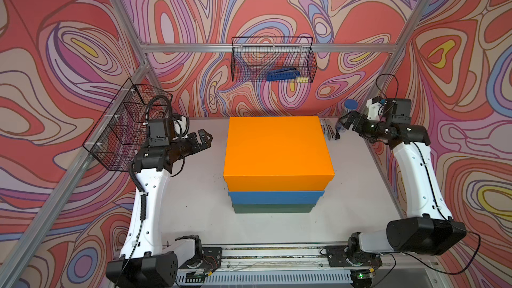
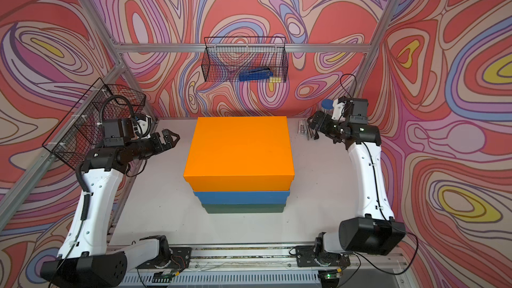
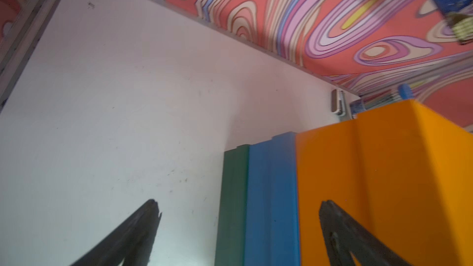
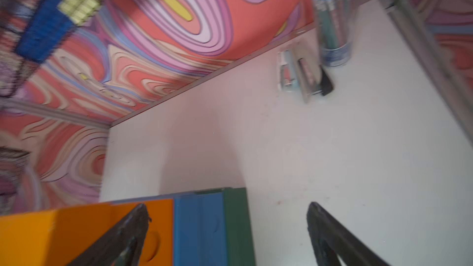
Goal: Stack the shoeboxes
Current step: Reset both arms
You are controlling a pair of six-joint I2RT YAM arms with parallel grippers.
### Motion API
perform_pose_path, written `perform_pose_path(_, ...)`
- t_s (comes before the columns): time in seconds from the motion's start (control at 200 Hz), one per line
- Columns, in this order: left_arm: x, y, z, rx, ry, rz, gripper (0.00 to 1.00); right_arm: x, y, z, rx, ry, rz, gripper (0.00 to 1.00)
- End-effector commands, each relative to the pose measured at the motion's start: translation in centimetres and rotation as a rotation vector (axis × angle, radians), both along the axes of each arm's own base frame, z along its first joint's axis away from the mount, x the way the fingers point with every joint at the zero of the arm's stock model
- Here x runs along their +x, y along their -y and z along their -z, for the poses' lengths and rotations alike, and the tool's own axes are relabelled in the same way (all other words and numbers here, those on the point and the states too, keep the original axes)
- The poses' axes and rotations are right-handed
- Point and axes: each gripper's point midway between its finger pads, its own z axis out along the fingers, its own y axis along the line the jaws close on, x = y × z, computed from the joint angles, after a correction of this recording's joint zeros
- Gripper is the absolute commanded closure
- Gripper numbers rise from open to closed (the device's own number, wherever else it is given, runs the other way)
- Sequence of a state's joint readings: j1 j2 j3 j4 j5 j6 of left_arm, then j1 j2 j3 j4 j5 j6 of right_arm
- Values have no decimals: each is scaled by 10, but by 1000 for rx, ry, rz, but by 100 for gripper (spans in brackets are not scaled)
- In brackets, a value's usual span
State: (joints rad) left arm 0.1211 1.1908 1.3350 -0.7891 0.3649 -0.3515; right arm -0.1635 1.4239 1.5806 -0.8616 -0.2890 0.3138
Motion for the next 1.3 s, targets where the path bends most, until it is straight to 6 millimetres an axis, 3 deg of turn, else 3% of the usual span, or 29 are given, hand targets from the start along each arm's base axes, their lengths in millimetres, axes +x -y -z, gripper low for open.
perform_pose_path(0.0,16,-33,34,131,29,-119,0,9,61,40,-277,-10,204,2)
perform_pose_path(0.045,21,-41,54,194,69,-130,0,9,74,59,-335,10,250,2)
perform_pose_path(0.12,25,-53,84,261,154,-173,0,8,78,87,-372,65,267,2)
perform_pose_path(0.165,25,-56,102,282,179,-184,0,3,75,114,-367,79,258,2)
perform_pose_path(0.18,25,-55,107,290,190,-178,0,5,73,112,-361,112,259,2)
perform_pose_path(0.185,26,-55,109,293,192,-177,0,3,73,120,-358,104,256,2)
perform_pose_path(0.311,30,-54,147,428,247,-172,0,-2,66,154,-315,245,286,2)
perform_pose_path(0.336,25,-52,165,455,238,-157,0,-2,63,159,-321,270,286,2)
perform_pose_path(0.376,26,-49,171,490,281,-154,0,-2,59,169,-339,295,273,2)
perform_pose_path(0.526,36,-40,178,519,376,-151,0,6,40,194,-381,384,209,2)
perform_pose_path(0.596,43,-34,179,542,412,-120,0,14,31,196,-399,429,174,2)
perform_pose_path(0.711,43,-28,198,540,455,-100,0,24,8,212,-449,436,87,2)
perform_pose_path(0.836,49,-28,203,556,391,-95,0,20,6,216,-479,447,101,2)
perform_pose_path(0.942,51,-43,204,580,336,-190,0,22,6,218,-482,431,100,2)
perform_pose_path(1.297,56,-34,204,584,365,-131,0,28,-2,221,-494,408,61,2)
